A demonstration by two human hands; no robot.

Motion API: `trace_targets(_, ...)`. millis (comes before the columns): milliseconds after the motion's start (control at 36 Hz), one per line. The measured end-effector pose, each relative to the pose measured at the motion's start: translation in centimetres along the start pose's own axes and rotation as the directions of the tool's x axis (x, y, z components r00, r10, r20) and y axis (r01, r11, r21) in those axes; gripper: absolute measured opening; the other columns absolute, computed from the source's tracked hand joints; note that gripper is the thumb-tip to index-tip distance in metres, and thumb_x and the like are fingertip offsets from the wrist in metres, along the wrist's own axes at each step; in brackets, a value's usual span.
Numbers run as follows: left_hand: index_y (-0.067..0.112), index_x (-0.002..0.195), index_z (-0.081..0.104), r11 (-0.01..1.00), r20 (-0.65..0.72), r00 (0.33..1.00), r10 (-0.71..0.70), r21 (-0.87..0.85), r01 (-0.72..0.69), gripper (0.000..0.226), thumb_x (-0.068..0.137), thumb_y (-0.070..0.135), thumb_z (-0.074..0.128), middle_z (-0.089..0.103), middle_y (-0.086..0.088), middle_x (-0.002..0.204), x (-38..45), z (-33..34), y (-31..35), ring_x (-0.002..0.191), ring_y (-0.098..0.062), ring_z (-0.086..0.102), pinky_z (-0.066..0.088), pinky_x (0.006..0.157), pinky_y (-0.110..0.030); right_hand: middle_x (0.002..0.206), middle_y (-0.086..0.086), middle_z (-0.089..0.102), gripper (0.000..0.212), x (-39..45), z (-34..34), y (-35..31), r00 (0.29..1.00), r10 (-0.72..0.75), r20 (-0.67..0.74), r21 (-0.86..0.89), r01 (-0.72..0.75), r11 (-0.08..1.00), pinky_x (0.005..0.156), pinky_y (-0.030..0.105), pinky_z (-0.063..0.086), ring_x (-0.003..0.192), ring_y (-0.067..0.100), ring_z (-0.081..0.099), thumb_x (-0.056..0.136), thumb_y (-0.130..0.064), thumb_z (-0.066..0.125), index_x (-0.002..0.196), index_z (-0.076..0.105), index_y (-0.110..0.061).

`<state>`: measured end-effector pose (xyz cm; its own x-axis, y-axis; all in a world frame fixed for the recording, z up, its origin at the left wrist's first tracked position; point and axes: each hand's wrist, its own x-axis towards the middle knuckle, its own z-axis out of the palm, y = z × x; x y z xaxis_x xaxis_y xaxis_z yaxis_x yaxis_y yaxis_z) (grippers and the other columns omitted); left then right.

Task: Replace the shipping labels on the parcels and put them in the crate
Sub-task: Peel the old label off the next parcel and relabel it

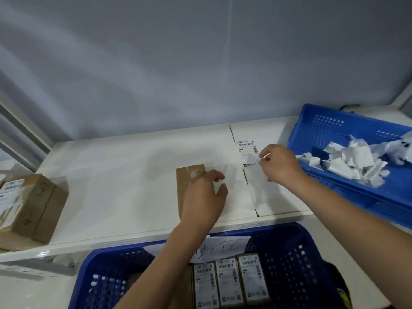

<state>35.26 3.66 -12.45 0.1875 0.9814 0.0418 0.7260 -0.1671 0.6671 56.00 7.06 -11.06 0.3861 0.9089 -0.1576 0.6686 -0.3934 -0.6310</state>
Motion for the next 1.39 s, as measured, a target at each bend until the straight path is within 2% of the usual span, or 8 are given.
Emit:
trace_targets(83,0.021,0.119,0.071,1.000,0.055,0.998,0.016,-0.020,-0.015,0.023,0.097,0.022,0.063,0.070,0.005,0.117,1.2,2.0,2.1,0.098,-0.011,0.063,0.035,0.079,-0.003,0.115,0.015,0.067,0.025,0.5,-0.4,1.3,0.990,0.090,0.107,-0.031,-0.087,0.996,0.070,0.042,0.062,0.063,0.030,0.073,0.097,-0.012,0.052,0.119,0.063,-0.011)
trace_targets(333,0.016,0.086,0.072,0.839,0.213,0.931,-0.296,-0.408,0.360,0.018,0.094,0.013,0.057,0.067,-0.001,0.079,5.7,6.8,3.9,0.075,-0.020,0.059,0.040,0.054,-0.018,0.085,0.019,0.059,0.044,1.3,0.0,1.9,0.939,0.245,0.243,0.031,-0.260,0.965,0.057,0.039,0.059,0.054,0.027,0.061,0.101,-0.020,0.059,0.134,0.039,0.000)
trace_targets(528,0.011,0.059,0.052,0.670,0.257,0.845,-0.470,-0.519,0.530,0.029,0.085,0.013,0.064,0.052,-0.009,0.064,9.1,8.7,3.5,0.066,-0.026,0.052,0.047,0.069,-0.032,0.103,0.014,0.059,0.033,1.6,0.3,3.3,0.947,0.225,0.228,-0.010,-0.229,0.973,0.063,0.037,0.060,0.083,0.030,0.066,0.094,-0.007,0.064,0.125,0.053,0.000)
trace_targets(639,0.004,0.082,0.063,0.560,0.344,0.810,-0.474,-0.592,0.579,0.015,0.091,0.015,0.066,0.067,-0.015,0.083,10.2,9.1,4.0,0.081,-0.035,0.069,0.062,0.081,-0.047,0.101,0.016,0.060,0.053,2.2,-0.1,4.1,0.932,0.217,0.291,0.132,-0.264,0.955,0.051,0.030,0.053,0.061,0.022,0.060,0.094,-0.004,0.066,0.142,0.045,-0.006)
trace_targets(861,0.007,0.085,0.056,0.399,0.473,0.715,-0.514,-0.606,0.688,0.016,0.098,0.011,0.064,0.044,-0.008,0.063,11.0,9.0,3.9,0.040,-0.018,0.049,0.044,0.043,-0.025,0.095,0.011,0.058,0.053,2.1,0.1,3.6,0.938,0.169,0.302,0.197,-0.235,0.952,0.043,0.025,0.046,0.060,0.020,0.058,0.092,0.002,0.062,0.139,0.045,-0.013)
trace_targets(944,0.001,0.097,0.063,0.328,0.504,0.694,-0.513,-0.632,0.702,0.011,0.095,0.010,0.069,0.054,-0.012,0.072,11.3,9.1,3.5,0.054,-0.022,0.056,0.051,0.050,-0.028,0.098,0.011,0.055,0.050,2.2,0.1,3.4,0.945,0.153,0.288,0.203,-0.217,0.955,0.044,0.026,0.047,0.061,0.021,0.057,0.092,0.002,0.061,0.136,0.046,-0.014)
trace_targets(1083,0.004,0.090,0.066,0.293,0.436,0.750,-0.497,-0.729,0.618,0.006,0.093,-0.001,0.066,0.065,-0.016,0.096,11.7,9.7,3.4,0.083,-0.029,0.062,0.055,0.082,-0.041,0.102,0.011,0.054,0.053,2.1,-0.1,2.9,0.966,0.109,0.233,0.133,-0.143,0.981,0.052,0.034,0.057,0.067,0.027,0.064,0.091,0.004,0.055,0.136,0.041,-0.019)
trace_targets(1389,0.003,0.113,0.072,0.357,0.308,0.900,-0.310,-0.840,0.410,0.021,0.094,-0.001,0.065,0.074,-0.019,0.099,10.7,8.3,4.1,0.079,-0.029,0.066,0.057,0.086,-0.041,0.112,0.013,0.059,0.030,0.9,-1.9,0.1,0.967,-0.233,-0.104,-0.419,0.170,0.892,0.066,0.034,0.042,0.094,0.033,0.061,0.096,-0.012,0.058,0.125,0.049,-0.011)
